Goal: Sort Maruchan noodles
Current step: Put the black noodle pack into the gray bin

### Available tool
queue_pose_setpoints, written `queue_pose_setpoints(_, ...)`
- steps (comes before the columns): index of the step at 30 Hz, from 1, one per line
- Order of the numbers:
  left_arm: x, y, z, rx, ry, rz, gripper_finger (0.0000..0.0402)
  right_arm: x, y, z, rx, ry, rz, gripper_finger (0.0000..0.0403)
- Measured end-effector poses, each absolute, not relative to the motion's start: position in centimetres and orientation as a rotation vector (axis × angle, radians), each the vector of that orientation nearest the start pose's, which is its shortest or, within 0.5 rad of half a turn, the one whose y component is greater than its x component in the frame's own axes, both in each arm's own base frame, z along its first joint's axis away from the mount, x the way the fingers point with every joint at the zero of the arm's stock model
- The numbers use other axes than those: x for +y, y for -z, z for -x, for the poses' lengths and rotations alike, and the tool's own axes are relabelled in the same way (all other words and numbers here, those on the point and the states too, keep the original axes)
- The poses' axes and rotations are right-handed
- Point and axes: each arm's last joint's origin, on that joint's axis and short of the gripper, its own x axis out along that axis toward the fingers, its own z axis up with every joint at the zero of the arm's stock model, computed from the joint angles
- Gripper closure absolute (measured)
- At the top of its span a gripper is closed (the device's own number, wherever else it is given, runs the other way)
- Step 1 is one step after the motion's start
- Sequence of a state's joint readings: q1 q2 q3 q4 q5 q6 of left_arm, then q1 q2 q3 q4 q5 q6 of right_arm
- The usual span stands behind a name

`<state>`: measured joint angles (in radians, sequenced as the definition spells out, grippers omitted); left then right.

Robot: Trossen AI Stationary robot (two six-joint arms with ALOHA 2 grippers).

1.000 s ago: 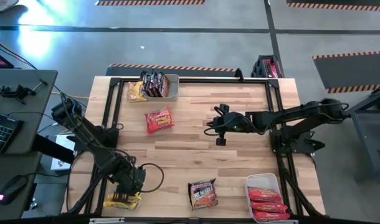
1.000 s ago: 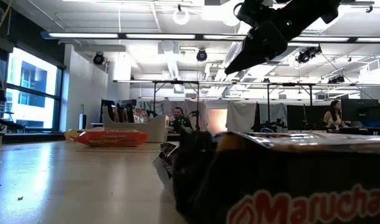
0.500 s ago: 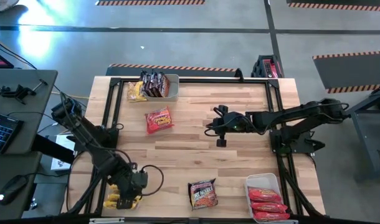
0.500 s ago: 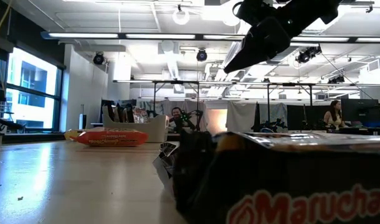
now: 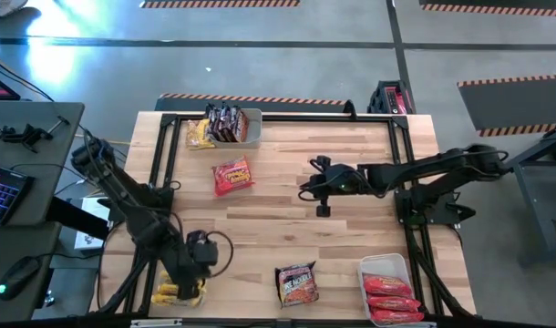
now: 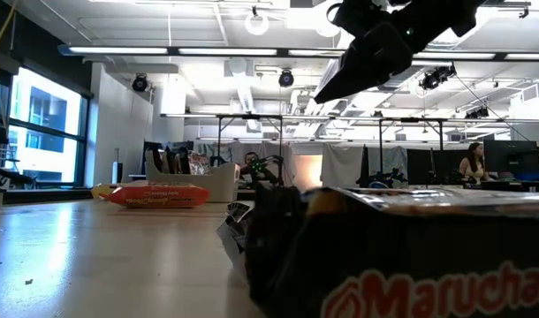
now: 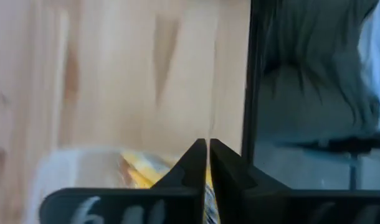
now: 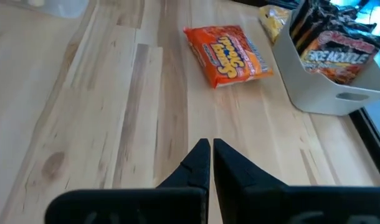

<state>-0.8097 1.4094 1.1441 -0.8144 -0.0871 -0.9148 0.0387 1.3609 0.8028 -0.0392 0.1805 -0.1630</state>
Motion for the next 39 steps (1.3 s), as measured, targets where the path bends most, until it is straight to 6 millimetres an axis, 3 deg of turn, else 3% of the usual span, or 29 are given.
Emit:
queue_pose_setpoints(4,-18.1,-26.6,-19.7,1.015,0.172,0.348,0.0400,0.9,-21.6,-29.8,0.582,0.006,0.207,0.0403)
queue_pose_setpoints(10,-15.4,-23.5,-21.4,0.806,0.275,0.387,0.0401,2.4,-19.4,-31.1,0.600,-0.209,0.085,0.0403)
queue_pose_setpoints(16,-12.7,-20.4,-22.9,0.728,0.312,0.347,0.0401,5.4,-18.4,-30.6,0.694,-0.375,-0.129,0.0403)
queue_pose_setpoints(21,-10.3,-19.2,-24.2,0.711,0.257,0.246,0.0401,8.8,-17.1,-30.1,0.771,-0.449,-0.149,0.0393)
queue_pose_setpoints(27,-8.6,-19.0,-26.7,0.552,0.231,0.170,0.0401,11.5,-16.5,-30.2,0.819,-0.330,-0.207,0.0384)
queue_pose_setpoints(34,-8.9,-16.6,-29.5,0.408,0.265,0.050,0.0401,15.4,-19.1,-30.7,0.881,-0.213,-0.121,0.0399)
queue_pose_setpoints(39,-9.2,-15.4,-30.7,0.214,0.328,0.064,0.0401,18.0,-18.5,-31.1,0.943,-0.204,-0.154,0.0402)
